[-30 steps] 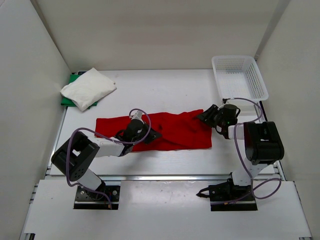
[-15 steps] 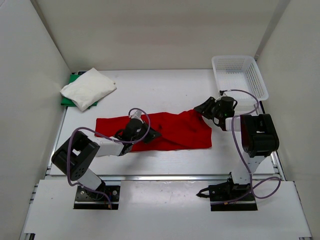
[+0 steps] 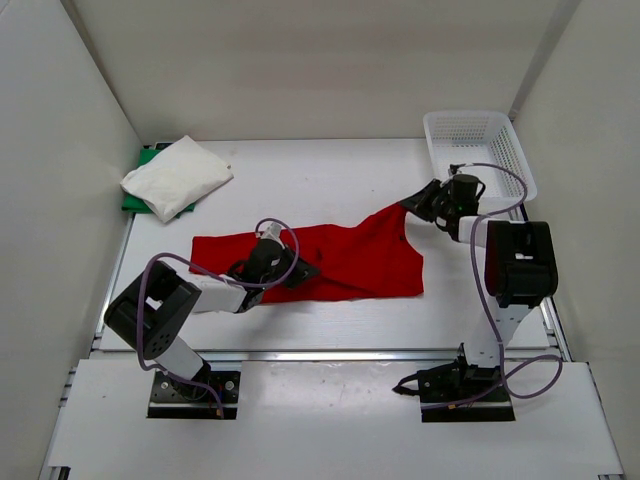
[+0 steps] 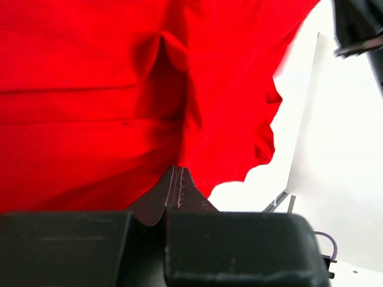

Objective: Fold and stack the t-shirts
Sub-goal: Fold the other side of the tshirt into a rectangle

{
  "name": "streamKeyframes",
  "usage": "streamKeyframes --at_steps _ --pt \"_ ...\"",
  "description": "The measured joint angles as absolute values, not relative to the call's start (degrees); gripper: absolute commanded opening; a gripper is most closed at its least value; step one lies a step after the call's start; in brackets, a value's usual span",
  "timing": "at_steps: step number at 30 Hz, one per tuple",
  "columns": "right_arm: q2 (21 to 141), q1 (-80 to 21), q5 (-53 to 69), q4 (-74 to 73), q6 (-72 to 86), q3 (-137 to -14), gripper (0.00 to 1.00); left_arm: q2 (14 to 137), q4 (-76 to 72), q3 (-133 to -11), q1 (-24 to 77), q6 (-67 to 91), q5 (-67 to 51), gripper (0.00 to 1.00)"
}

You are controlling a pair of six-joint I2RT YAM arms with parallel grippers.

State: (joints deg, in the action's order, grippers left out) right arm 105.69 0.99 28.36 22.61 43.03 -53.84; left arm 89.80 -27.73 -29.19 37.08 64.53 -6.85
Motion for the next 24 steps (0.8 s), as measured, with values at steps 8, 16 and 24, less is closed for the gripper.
streamKeyframes --at_steps 8,16,24 --pt "107.33 3.18 29.32 21.85 42.54 -57.56 0.37 89.86 -27.73 -28.38 37.08 64.55 -6.94 0.04" --pt "101.86 1.13 27.88 19.59 40.77 -48.56 0.27 91.33 -28.8 -28.21 36.86 65.12 -7.14 0.13" --pt "101.84 -1.89 27.55 20.05 39.11 -46.28 0.25 92.23 -30.09 -28.21 37.26 65.49 -7.2 0.13"
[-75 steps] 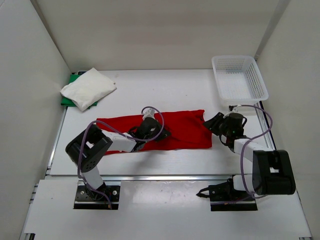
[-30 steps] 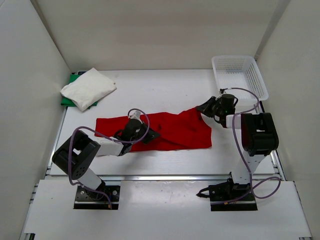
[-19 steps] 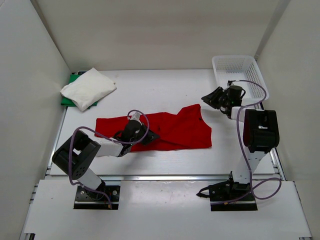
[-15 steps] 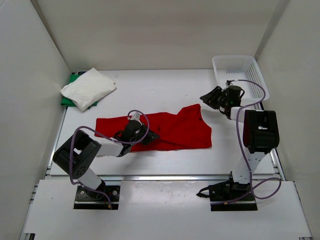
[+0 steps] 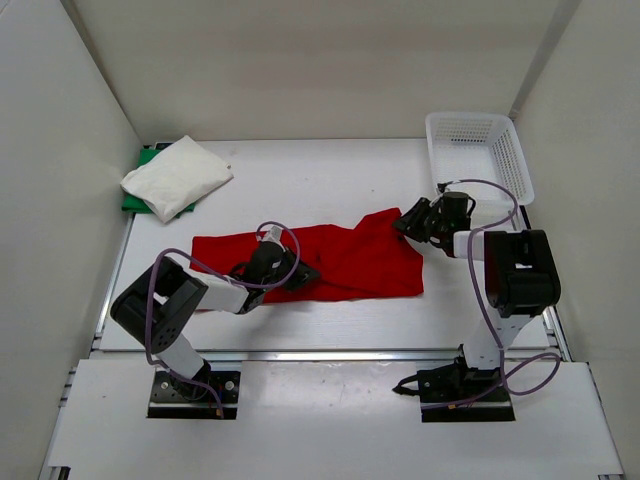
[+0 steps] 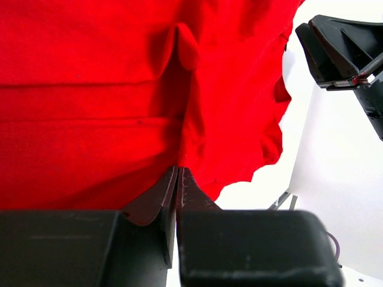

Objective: Fold and stack the t-shirts
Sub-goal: Fold the other side of the tshirt into a rectangle

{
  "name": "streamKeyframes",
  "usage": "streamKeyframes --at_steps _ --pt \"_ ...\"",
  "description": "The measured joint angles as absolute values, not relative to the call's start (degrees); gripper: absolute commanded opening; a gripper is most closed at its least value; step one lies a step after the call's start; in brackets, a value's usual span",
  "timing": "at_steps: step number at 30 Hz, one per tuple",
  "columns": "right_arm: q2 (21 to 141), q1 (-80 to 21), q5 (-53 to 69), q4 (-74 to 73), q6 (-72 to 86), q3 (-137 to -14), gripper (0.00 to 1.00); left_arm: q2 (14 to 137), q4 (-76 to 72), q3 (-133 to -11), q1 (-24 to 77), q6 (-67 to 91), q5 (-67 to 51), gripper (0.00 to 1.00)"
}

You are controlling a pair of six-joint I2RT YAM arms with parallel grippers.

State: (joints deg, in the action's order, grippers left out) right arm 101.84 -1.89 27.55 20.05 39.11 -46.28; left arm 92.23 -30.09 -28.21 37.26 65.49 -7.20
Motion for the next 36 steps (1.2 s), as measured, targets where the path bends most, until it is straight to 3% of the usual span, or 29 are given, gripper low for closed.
streamKeyframes --at_steps 8,13,18,21,30,36 --pt "101.89 -2.48 26.33 20.32 38.44 -45.98 0.29 92.44 -30.52 -28.14 37.19 65.63 -7.25 0.14" --pt "96.27 -3.92 20.97 17.52 36.47 -41.98 0.39 92.44 -30.59 -28.14 37.19 65.45 -7.35 0.22" --pt "85.34 -5.72 13.74 12.84 32.49 -41.06 0.39 92.44 -30.68 -28.14 37.01 64.88 -7.33 0.26" --pt "82.04 -6.81 12.03 13.58 31.94 -40.77 0.34 92.33 -30.63 -28.12 36.97 64.4 -7.2 0.27" --pt "91.35 -6.59 17.26 18.57 36.75 -35.94 0.32 90.94 -31.29 -26.48 36.8 62.92 -6.48 0.39" --pt "95.33 -6.57 20.51 22.65 39.7 -35.9 0.3 89.65 -31.57 -23.55 35.97 62.65 -6.5 0.38"
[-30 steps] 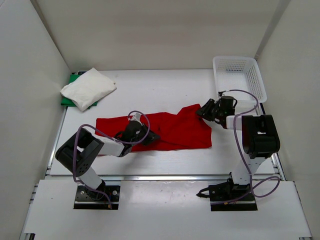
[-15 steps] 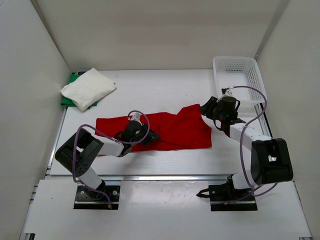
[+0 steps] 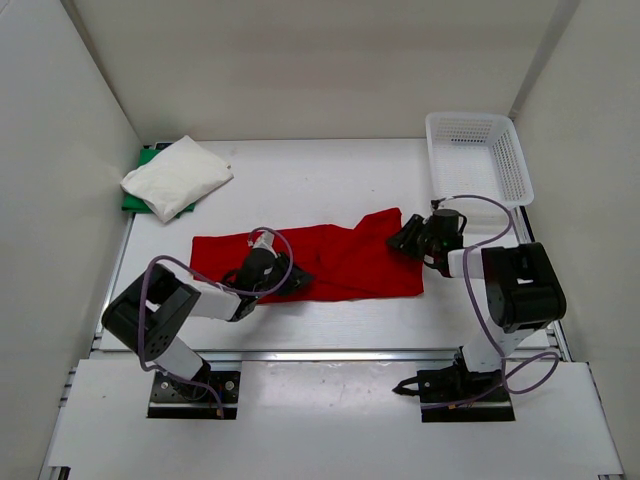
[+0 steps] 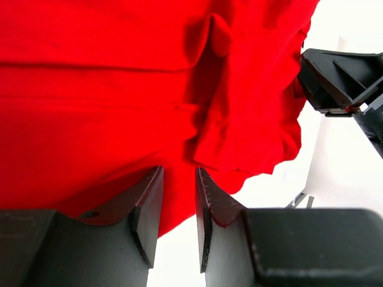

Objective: Fold and stack the t-shirts
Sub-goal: Fold the other side of the tshirt into a rectangle

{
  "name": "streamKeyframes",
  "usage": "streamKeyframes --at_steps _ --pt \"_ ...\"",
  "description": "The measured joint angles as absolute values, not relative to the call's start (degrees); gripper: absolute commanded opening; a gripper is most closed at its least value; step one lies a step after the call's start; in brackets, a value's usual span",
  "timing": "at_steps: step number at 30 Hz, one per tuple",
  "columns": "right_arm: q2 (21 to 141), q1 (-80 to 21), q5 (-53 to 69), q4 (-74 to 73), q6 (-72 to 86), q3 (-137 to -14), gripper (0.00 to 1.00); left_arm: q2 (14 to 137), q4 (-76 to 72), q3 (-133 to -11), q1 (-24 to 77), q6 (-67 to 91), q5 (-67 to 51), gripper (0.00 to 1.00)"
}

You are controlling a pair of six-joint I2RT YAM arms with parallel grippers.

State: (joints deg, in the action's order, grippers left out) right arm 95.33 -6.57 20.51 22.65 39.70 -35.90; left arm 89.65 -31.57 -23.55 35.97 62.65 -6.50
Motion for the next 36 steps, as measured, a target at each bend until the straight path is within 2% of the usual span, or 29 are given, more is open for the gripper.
streamKeyframes --at_steps 7,9,12,30,32,34,36 --pt "96.57 -6.72 21.74 25.08 41.34 -35.92 0.26 85.82 -31.14 -22.59 34.85 61.49 -6.0 0.38" --pt "97.01 -6.63 21.71 25.52 41.69 -36.12 0.19 85.47 -31.18 -22.41 34.2 61.34 -6.02 0.37" --pt "98.17 -6.11 21.89 26.35 42.24 -36.58 0.0 84.62 -31.46 -20.82 32.56 61.32 -5.98 0.36" --pt "97.27 -1.76 19.62 23.53 41.41 -36.88 0.0 75.35 -31.07 -9.41 21.02 61.8 -7.22 0.35" --pt "96.75 -1.93 18.83 22.31 41.3 -36.77 0.08 73.6 -30.17 -8.75 20.53 61.69 -7.2 0.35" --pt "95.94 -2.13 18.68 22.31 41.15 -36.23 0.25 72.23 -29.06 -8.91 20.56 61.21 -6.96 0.36" --pt "95.35 -2.15 18.7 22.28 40.69 -36.01 0.31 70.91 -26.55 -10.33 21.65 60.23 -5.93 0.37"
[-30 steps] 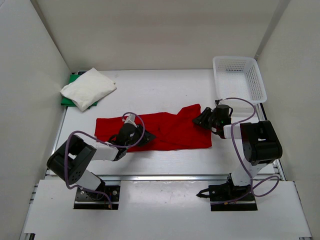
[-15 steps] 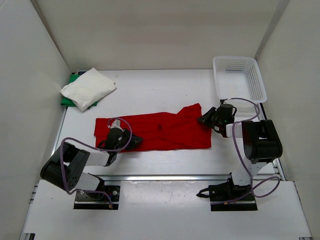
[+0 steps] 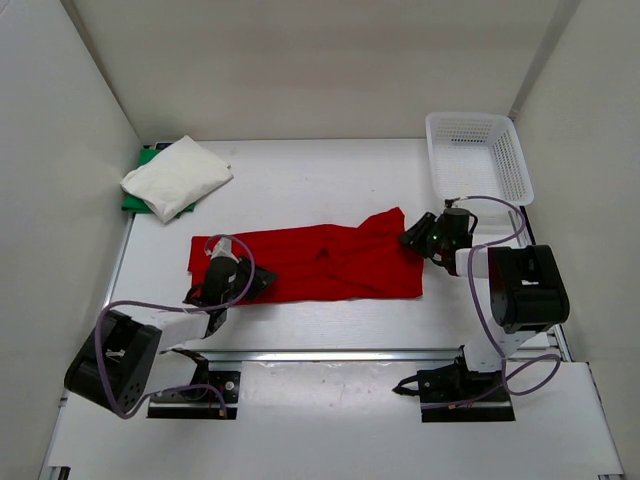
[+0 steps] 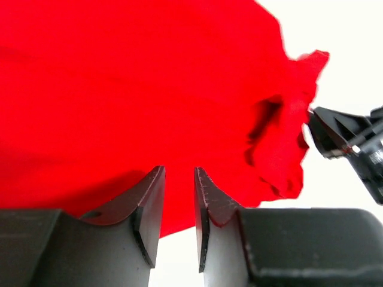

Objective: Fold and stack the t-shirts
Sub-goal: Fold the other side of the tshirt into a rectangle

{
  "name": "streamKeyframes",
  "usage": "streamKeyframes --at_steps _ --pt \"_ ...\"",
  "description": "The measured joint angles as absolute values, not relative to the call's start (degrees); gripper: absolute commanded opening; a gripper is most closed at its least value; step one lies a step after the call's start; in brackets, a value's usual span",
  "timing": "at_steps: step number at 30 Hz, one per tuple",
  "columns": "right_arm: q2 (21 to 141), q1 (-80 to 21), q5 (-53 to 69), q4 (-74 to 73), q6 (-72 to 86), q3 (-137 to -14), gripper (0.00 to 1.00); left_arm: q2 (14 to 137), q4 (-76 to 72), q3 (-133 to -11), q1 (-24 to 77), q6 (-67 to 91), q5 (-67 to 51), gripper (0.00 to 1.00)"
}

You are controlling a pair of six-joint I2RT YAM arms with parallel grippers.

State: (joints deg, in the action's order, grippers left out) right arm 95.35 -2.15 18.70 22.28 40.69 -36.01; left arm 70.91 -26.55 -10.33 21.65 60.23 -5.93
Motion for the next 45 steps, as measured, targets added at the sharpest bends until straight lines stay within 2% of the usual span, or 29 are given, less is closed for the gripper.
streamKeyframes --at_steps 6,10,15,17,19,20,22,23,37,39,42,45 --pt "95.22 -2.66 17.52 21.28 39.09 -39.11 0.34 72.38 -24.16 -20.88 24.36 57.39 -4.4 0.38" --pt "98.89 -3.07 16.1 20.86 37.67 -47.75 0.34 81.03 -26.37 -27.24 21.06 57.58 -6.15 0.37" --pt "104.73 -4.16 14.41 20.47 35.97 -54.7 0.34 90.56 -27.88 -28.69 14.59 59.75 -9.37 0.36" --pt "107.39 -4.51 14.41 19.79 35.4 -56.34 0.32 92.97 -28.21 -28.69 12.51 60.55 -10.0 0.36" --pt "109.14 -4.89 14.44 18.9 35.11 -57.28 0.21 94.32 -28.62 -28.67 11.2 61.28 -10.63 0.36" --pt "109.93 -5.04 14.46 18.41 34.89 -57.74 0.19 94.74 -28.86 -28.67 10.63 61.56 -11.0 0.35" --pt "111.07 -5.19 14.39 17.78 34.81 -58.17 0.04 95.18 -29.47 -28.67 9.52 62.04 -11.7 0.35" --pt "111.2 -5.19 14.0 17.26 34.7 -58.19 0.0 95.26 -29.78 -28.64 8.86 62.22 -11.97 0.35" --pt "109.08 -2.96 4.64 12.03 34.96 -58.22 0.0 93.58 -34.72 -22.92 -2.24 64.03 -15.62 0.35" --pt "109.03 -2.81 4.4 12.01 34.98 -58.22 0.04 93.56 -34.72 -22.94 -2.68 63.94 -15.75 0.36" --pt "109.03 -2.83 4.36 12.03 35.33 -58.22 0.28 93.47 -34.54 -23.07 -2.13 63.55 -15.88 0.36" --pt "108.73 -2.9 5.13 12.4 35.53 -58.22 0.37 92.49 -33.3 -23.44 -0.99 62.89 -15.88 0.37"
